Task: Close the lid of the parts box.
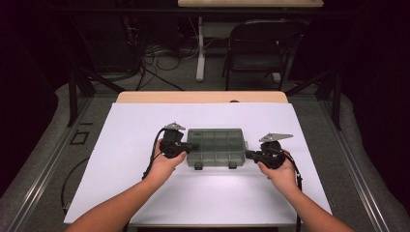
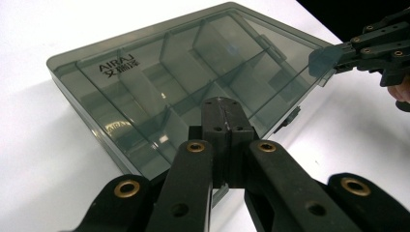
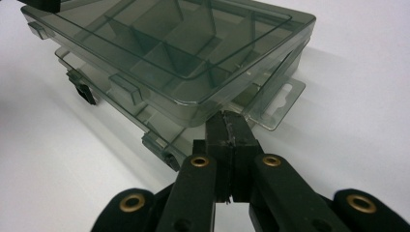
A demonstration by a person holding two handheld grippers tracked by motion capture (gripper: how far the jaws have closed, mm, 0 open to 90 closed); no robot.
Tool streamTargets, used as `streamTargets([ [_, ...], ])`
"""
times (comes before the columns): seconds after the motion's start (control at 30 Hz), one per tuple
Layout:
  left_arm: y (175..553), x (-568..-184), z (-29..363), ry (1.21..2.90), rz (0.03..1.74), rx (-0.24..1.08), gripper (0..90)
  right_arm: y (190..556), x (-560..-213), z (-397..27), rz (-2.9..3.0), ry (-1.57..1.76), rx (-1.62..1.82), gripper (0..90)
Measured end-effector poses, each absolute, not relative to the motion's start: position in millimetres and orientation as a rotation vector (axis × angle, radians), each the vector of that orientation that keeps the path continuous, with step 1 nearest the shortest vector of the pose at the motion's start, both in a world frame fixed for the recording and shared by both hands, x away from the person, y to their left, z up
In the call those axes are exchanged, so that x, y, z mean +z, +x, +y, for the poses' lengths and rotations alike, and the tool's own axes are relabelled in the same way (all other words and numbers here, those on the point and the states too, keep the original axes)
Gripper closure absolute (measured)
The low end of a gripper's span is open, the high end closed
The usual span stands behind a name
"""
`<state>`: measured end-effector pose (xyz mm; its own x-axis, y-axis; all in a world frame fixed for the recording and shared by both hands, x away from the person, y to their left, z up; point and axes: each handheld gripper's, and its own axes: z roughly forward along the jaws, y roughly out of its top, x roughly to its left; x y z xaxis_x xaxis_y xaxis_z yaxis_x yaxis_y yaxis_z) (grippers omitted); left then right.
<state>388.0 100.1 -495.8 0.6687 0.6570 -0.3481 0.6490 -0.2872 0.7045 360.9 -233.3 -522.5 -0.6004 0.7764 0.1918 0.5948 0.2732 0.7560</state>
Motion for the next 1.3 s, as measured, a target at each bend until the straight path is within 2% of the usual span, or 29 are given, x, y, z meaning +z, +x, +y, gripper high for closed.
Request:
streamTargets([
  [0.67,384.4,-512.1,100.4,1.996,1.016,-0.005,90.0,354.2,-532.1,-231.8,2.358,1.272,1.19,88.3],
  [1.0,383.1,-517.8,99.1,2.016,1.02,-0.004,90.0,355.6,-537.8,-237.4,2.343,1.285,1.156,82.9],
  [1.3,381.7,-524.1,99.7,2.026,1.018,0.003,90.0,355.2,-532.0,-242.4,2.298,1.312,1.187,82.6],
])
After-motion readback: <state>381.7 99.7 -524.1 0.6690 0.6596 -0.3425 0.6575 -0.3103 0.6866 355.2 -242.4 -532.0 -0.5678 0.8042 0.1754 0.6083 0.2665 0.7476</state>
